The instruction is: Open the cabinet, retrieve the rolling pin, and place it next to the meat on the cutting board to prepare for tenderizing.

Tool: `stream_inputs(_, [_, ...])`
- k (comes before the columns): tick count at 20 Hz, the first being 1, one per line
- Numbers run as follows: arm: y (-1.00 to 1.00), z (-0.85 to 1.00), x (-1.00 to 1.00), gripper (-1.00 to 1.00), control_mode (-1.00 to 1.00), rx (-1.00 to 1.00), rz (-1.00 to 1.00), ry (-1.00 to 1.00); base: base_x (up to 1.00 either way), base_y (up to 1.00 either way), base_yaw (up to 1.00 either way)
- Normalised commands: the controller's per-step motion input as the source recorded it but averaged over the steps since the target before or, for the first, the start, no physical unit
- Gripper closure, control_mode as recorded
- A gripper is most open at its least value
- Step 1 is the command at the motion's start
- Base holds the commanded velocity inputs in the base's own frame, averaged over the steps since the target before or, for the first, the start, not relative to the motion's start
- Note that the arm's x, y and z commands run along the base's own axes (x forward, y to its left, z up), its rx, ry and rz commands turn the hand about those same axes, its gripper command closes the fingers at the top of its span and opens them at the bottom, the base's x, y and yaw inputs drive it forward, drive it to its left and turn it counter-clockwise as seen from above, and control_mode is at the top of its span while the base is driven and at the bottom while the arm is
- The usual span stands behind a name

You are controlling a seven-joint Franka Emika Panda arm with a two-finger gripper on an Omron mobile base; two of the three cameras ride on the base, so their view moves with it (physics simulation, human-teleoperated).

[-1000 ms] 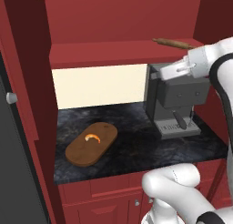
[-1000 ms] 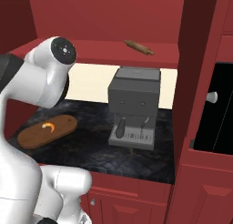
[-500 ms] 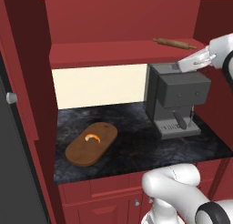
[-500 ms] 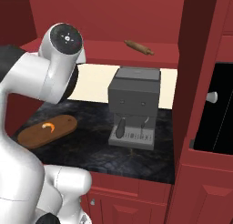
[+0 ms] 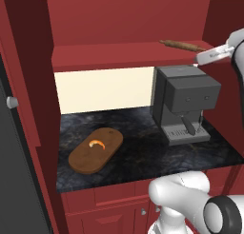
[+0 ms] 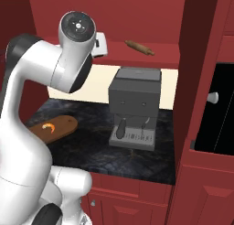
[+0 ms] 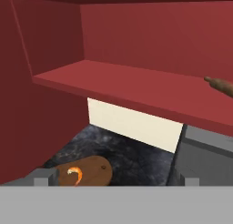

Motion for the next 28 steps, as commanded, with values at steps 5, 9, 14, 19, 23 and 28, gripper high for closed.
stream_inputs(5, [-0.33,0.00,0.63,-1.00,-1.00,0.00,-0.10,0.00,0.00,0.00,0.00])
stream_inputs(9, [-0.31,0.00,0.54,-1.00,-1.00,0.00,-0.03,0.00,0.00,0.00,0.00])
stream_inputs(14, [-0.33,0.00,0.44,-1.00,-1.00,0.00,0.00,0.00,0.00,0.00,0.00])
stream_inputs(19, [-0.28,-0.03,0.52,-1.00,-1.00,-0.01,0.00,0.04,0.00,0.00,0.00])
stream_inputs(23, [-0.21,-0.02,0.64,-1.00,-1.00,-0.04,0.00,0.14,0.00,0.00,0.00])
stream_inputs(28, [-0.39,-0.01,0.54,-1.00,-1.00,-0.01,0.00,0.04,0.00,0.00,0.00])
